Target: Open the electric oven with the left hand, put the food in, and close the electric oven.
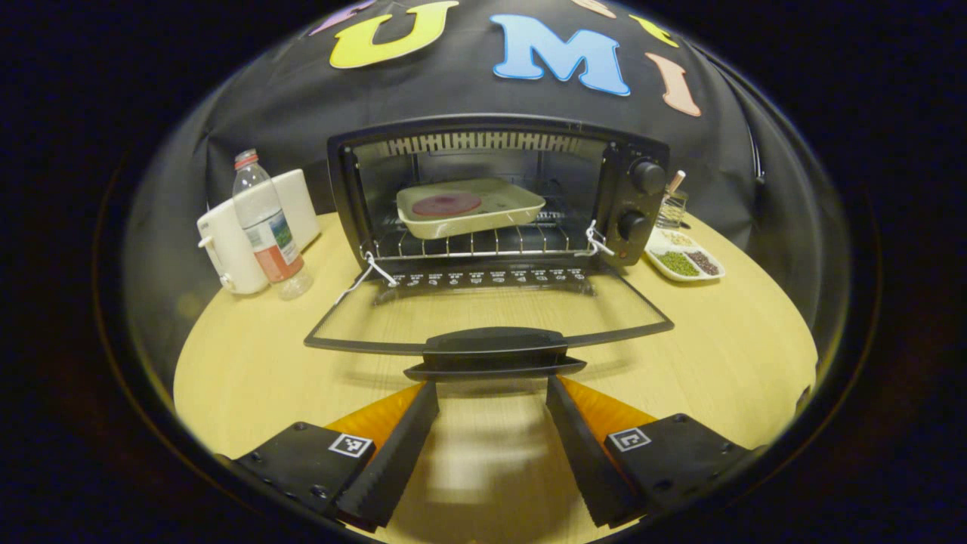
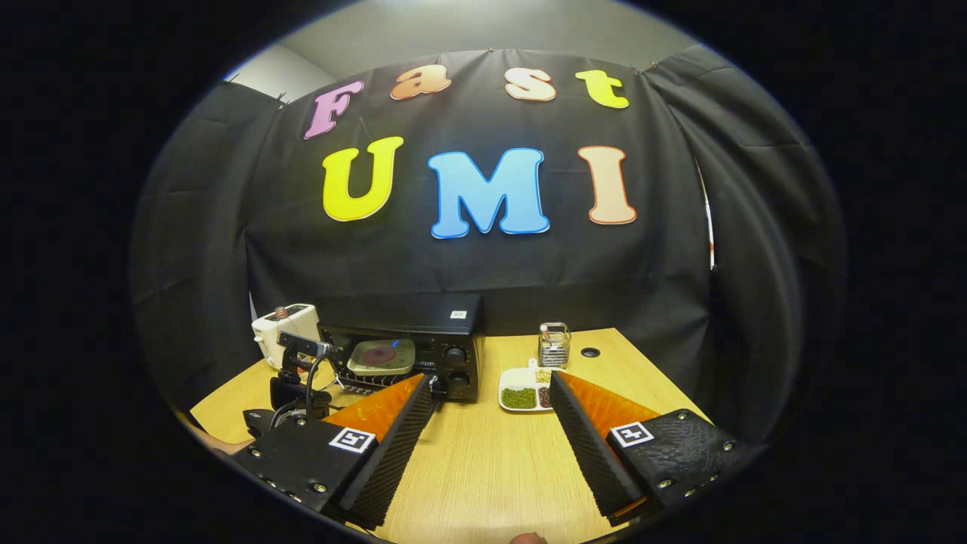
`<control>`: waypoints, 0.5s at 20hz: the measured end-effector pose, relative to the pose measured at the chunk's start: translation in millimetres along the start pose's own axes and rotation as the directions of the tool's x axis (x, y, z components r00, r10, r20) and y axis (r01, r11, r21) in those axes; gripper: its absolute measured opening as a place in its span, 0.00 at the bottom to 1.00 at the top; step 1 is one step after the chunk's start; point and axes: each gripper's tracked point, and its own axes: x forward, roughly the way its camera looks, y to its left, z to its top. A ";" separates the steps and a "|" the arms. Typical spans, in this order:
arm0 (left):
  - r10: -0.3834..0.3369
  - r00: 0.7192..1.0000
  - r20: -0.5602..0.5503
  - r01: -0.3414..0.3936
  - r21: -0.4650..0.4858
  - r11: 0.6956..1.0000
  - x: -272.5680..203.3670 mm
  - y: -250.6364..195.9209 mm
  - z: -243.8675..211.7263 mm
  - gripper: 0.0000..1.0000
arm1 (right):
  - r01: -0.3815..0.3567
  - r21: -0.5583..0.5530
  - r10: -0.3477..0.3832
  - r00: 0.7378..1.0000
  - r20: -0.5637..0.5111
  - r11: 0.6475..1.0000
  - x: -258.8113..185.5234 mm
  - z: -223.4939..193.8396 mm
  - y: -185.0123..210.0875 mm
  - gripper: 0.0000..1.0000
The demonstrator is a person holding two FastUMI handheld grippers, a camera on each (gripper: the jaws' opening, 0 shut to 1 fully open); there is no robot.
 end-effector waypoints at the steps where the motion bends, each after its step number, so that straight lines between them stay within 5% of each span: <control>1: -0.002 1.000 0.011 0.002 -0.005 1.000 -3.1 0.4 3.2 0.97 | -0.006 -0.001 0.006 1.000 -0.003 1.000 0.8 0.0 3.0 0.98; 10: -0.017 0.994 0.104 0.022 -0.047 0.999 -24.4 2.7 34.6 0.98 | -0.035 0.014 0.035 0.999 -0.001 0.999 7.3 0.0 19.5 0.98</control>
